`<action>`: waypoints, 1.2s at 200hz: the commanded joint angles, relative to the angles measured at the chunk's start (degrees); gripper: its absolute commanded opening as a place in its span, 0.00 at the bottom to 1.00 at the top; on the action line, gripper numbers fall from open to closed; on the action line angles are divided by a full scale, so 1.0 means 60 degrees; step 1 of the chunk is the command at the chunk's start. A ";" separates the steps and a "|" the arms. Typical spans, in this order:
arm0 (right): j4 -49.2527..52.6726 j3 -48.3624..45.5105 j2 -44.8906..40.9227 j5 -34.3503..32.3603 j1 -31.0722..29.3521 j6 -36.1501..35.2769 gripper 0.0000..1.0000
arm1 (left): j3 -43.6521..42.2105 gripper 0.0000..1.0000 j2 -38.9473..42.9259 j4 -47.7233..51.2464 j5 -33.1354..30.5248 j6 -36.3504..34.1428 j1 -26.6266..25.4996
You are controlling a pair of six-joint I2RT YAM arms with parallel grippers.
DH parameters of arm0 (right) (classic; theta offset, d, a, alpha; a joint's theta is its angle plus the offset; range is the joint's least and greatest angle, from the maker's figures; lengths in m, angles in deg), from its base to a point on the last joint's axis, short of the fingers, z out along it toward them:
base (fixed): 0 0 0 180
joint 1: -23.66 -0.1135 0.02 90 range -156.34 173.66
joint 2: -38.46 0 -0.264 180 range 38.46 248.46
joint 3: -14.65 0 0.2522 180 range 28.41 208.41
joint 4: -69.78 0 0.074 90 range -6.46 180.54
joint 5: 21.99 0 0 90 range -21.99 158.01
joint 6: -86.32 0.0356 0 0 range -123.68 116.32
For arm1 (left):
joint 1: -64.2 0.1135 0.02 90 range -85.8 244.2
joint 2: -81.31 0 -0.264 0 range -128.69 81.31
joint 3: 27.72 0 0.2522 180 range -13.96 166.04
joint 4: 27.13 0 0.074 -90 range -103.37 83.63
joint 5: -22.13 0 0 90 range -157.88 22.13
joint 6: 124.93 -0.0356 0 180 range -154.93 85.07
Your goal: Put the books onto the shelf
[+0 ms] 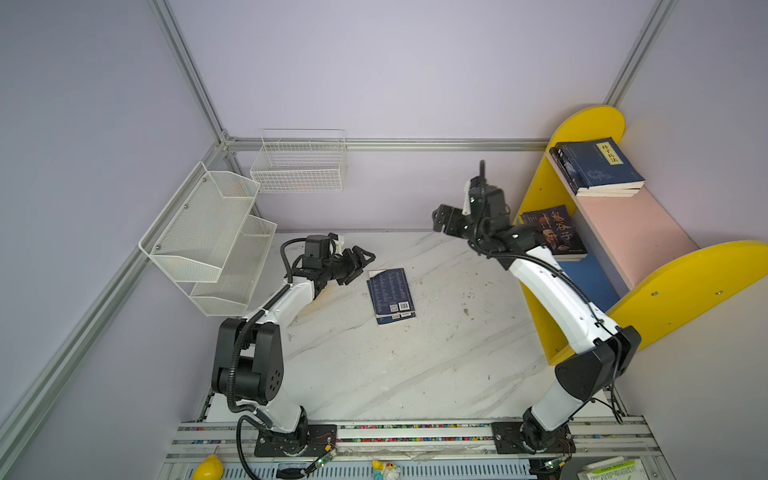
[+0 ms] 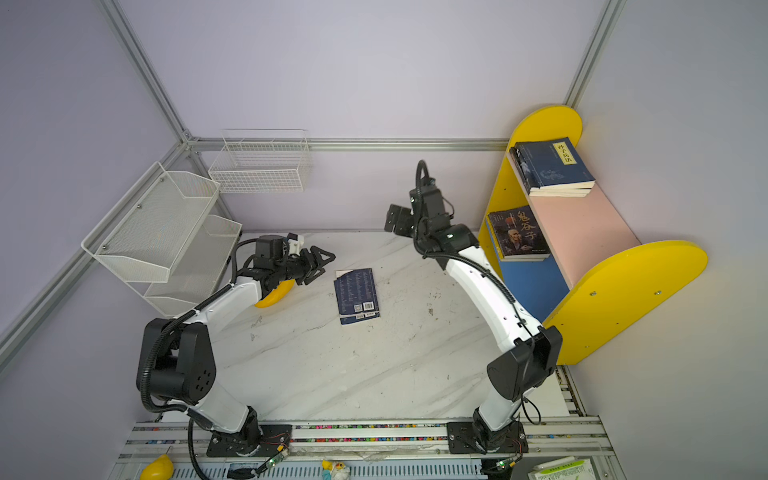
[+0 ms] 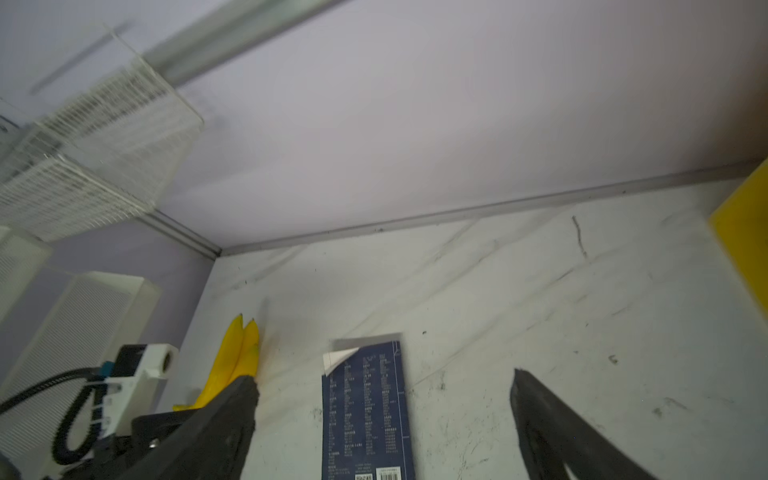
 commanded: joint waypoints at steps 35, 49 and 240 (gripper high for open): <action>-0.4450 -0.3278 0.1776 0.2667 -0.0141 0.1238 0.82 | -0.1581 0.74 -0.0426 -0.0150 0.0204 -0.0513 -0.0066; -0.4814 -0.3337 0.2438 0.3207 -0.0210 0.1159 0.79 | -0.1449 0.74 -0.0679 -0.0202 0.0224 -0.0561 -0.0113; -0.8062 -0.4116 0.3207 0.6483 -0.0551 0.3261 0.37 | -0.0418 0.70 -0.3675 -0.3137 0.0643 0.2037 -0.0741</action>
